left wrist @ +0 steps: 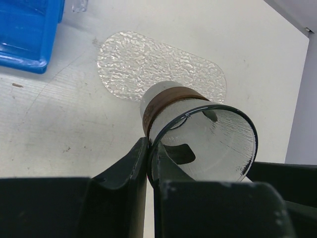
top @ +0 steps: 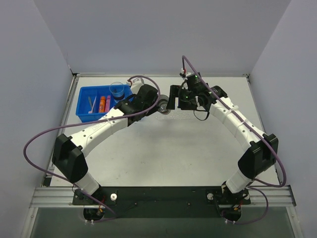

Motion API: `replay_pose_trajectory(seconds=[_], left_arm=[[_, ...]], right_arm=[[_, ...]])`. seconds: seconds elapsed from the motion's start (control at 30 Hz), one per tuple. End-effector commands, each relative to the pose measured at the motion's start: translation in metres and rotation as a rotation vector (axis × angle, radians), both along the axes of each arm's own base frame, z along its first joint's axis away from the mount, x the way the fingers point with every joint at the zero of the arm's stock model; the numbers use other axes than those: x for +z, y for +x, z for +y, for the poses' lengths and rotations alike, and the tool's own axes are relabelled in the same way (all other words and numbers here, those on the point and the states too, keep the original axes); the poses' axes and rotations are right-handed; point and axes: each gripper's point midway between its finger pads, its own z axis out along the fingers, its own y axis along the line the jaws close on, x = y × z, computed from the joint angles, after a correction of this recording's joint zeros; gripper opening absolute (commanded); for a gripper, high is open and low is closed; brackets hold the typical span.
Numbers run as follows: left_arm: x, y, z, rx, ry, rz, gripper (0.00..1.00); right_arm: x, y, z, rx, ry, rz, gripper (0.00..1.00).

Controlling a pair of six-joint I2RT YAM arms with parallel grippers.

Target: Prepare toiletry sets of a toothbrush and toothpaste on the tray

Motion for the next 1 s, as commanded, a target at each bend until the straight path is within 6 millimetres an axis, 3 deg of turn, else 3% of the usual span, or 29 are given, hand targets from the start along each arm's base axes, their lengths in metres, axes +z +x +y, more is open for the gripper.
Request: replay_pose_trajectory(seconds=[0.0,0.23,0.43,0.6,0.63,0.73,0.87,0.9,0.97], left_arm=[[0.072,0.023,-0.029,-0.008,-0.146,-0.192,0.0],[0.075,0.021,-0.047,-0.06,-0.14,-0.197,0.0],[0.077,0.019,-0.055,-0.079,-0.15,-0.196,0.0],[0.075,0.016,-0.061,-0.128,-0.127,-0.199,0.0],[0.076,0.015,-0.062,-0.136,-0.127,-0.202,0.0],[0.078,0.011,-0.063,-0.175,-0.113,-0.216,0.0],[0.083,0.003,-0.064,-0.262,-0.084,-0.268,0.0],[0.077,0.0,-0.063,-0.278,-0.072,-0.262,0.0],[0.083,-0.006,-0.061,-0.304,-0.072,-0.283,0.28]], right_arm=[[0.013,-0.006,0.006,0.034,0.003,0.011,0.72],[-0.001,0.003,0.001,0.002,-0.054,0.028,0.63],[-0.006,0.015,-0.006,-0.034,-0.109,0.005,0.46],[-0.011,0.026,-0.009,-0.036,-0.14,-0.003,0.3],[-0.011,0.03,-0.007,-0.034,-0.135,0.0,0.19],[-0.009,0.033,-0.006,-0.032,-0.121,0.001,0.0],[-0.008,0.031,-0.006,0.002,-0.113,0.001,0.0],[-0.007,0.031,-0.007,0.005,-0.107,0.0,0.0],[-0.007,0.027,-0.007,0.047,-0.088,0.009,0.0]])
